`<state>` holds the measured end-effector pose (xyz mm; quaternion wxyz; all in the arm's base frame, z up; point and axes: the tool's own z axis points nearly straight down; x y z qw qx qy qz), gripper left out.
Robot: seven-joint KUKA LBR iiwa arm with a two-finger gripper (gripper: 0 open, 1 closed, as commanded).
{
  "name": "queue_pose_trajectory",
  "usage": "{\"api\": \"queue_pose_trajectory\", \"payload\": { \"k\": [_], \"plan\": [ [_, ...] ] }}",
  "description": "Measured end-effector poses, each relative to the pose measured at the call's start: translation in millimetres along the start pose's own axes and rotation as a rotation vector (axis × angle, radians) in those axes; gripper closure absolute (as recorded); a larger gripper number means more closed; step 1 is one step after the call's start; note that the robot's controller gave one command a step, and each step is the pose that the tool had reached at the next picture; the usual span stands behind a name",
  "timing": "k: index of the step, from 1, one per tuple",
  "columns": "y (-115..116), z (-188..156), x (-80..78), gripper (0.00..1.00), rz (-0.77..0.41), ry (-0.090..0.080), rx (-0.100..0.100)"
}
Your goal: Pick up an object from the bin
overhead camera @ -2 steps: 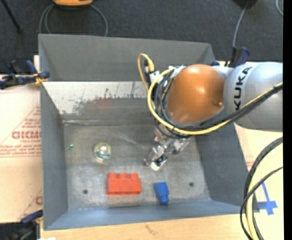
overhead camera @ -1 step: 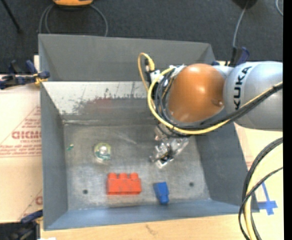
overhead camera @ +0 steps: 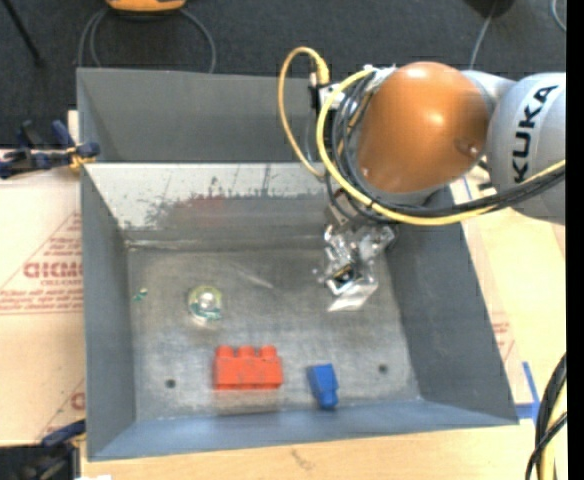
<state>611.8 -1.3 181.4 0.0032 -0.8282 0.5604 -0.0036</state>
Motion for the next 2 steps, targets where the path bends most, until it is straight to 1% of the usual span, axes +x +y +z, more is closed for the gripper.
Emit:
{"api": "queue_pose_trajectory", "payload": {
  "k": [1,2],
  "plan": [
    [60.8,-59.8,12.7,1.0,-0.3,-0.002,-0.007],
    [85.1,38.2,14.5,1.0,-0.398,-0.011,-0.015]
  ]
}}
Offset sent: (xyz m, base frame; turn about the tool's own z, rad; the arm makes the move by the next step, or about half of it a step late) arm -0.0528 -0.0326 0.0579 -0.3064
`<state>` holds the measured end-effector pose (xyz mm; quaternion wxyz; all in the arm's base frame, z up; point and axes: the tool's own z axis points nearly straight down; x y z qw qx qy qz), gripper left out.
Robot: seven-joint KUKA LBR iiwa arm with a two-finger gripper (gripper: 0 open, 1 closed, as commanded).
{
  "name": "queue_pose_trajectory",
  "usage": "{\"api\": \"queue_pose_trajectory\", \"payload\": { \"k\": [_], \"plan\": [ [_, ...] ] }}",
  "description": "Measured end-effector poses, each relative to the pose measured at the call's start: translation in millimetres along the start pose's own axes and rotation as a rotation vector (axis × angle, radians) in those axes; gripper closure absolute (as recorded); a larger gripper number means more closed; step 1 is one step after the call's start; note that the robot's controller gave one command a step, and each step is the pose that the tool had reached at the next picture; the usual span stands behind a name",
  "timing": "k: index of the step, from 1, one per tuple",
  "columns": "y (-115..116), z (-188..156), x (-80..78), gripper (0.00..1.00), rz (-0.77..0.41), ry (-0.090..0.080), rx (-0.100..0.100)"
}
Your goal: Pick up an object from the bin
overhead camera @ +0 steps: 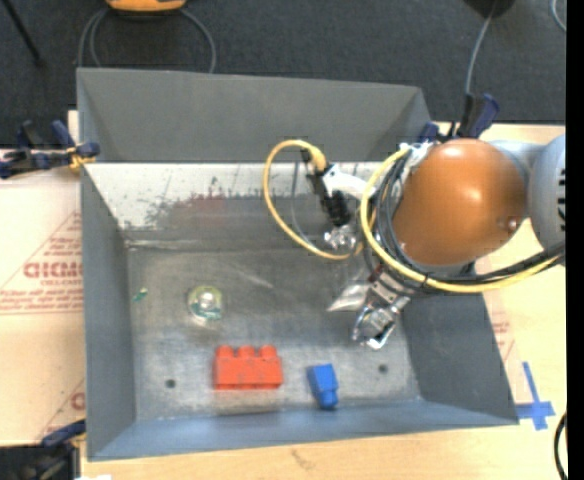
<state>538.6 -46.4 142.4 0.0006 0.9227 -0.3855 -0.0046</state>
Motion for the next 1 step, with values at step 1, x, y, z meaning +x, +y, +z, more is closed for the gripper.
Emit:
{"api": "queue_pose_trajectory", "payload": {
  "k": [1],
  "plan": [
    [2.0,-58.8,10.1,1.0,-0.003,0.011,0.008]
  ]
}}
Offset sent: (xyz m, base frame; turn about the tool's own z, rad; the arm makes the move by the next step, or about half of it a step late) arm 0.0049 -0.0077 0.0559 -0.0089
